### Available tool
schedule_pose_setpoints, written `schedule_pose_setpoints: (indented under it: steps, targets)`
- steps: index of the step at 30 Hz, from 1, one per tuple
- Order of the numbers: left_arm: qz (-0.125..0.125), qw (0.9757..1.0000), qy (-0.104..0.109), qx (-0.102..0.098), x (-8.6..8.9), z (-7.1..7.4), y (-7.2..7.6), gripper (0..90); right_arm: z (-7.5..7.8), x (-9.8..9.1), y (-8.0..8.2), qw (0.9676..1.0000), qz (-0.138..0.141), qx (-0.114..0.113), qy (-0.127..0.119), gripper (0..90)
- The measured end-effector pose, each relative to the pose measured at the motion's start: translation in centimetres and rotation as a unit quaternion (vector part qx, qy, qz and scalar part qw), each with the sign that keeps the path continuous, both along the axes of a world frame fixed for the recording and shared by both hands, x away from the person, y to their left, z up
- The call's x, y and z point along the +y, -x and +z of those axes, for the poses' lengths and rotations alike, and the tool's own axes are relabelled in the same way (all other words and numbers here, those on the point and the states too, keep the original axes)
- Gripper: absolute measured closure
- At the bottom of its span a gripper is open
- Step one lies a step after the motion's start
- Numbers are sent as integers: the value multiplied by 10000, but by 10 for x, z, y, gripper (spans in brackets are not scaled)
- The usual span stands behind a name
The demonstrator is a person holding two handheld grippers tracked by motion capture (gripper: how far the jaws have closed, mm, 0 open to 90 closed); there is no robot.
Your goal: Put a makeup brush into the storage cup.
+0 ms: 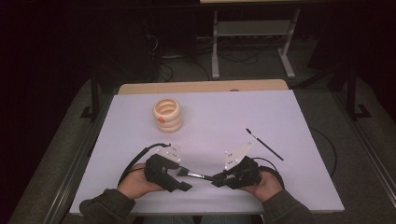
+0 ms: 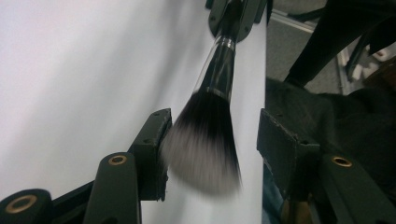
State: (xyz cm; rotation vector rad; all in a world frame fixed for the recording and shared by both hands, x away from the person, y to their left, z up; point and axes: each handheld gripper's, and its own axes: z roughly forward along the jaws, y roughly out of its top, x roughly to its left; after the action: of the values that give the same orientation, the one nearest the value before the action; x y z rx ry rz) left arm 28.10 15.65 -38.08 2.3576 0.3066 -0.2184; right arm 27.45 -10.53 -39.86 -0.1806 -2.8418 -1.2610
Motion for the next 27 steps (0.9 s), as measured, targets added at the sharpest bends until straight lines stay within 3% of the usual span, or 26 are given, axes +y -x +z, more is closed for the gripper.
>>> schedule_pose_setpoints:
  steps: [3, 5, 7, 9, 12, 16, 18, 22, 27]
  targets:
    - [-87, 9998, 176, 70, -1, 3, -2, 506, 1, 6, 2, 10000, -14, -81, -43, 781]
    - [-32, 9997, 230, 23, -1, 6, -1, 565, 0, 10, 3, 9995, -9, -312, 63, 780]
    - [-19, 9997, 246, 11, 1, 7, -2, 621, 0, 11, 4, 9991, 37, -434, 17, 780]
    - [-7, 9997, 241, -12, 3, 7, -4, 714, 0, 12, 5, 9989, 61, -474, 1, 779]
    - [-69, 9994, 318, 106, 4, 8, -5, 752, 0, 13, 4, 9987, 72, -497, 8, 772]
    - [-117, 9997, 197, 62, 2, 9, -1, 763, -2, 17, 4, 9994, -14, -331, 115, 729]
    - [-143, 9998, 138, 41, 1, 11, 0, 764, -3, 21, 5, 9988, -73, -431, 230, 633]
    - [-185, 9996, -139, -187, -2, 14, 1, 765, 0, 27, 6, 9975, -120, -472, 516, 621]
    - [-227, 9989, -315, -267, -3, 13, 3, 765, 1, 33, 8, 9959, -101, -418, 792, 676]
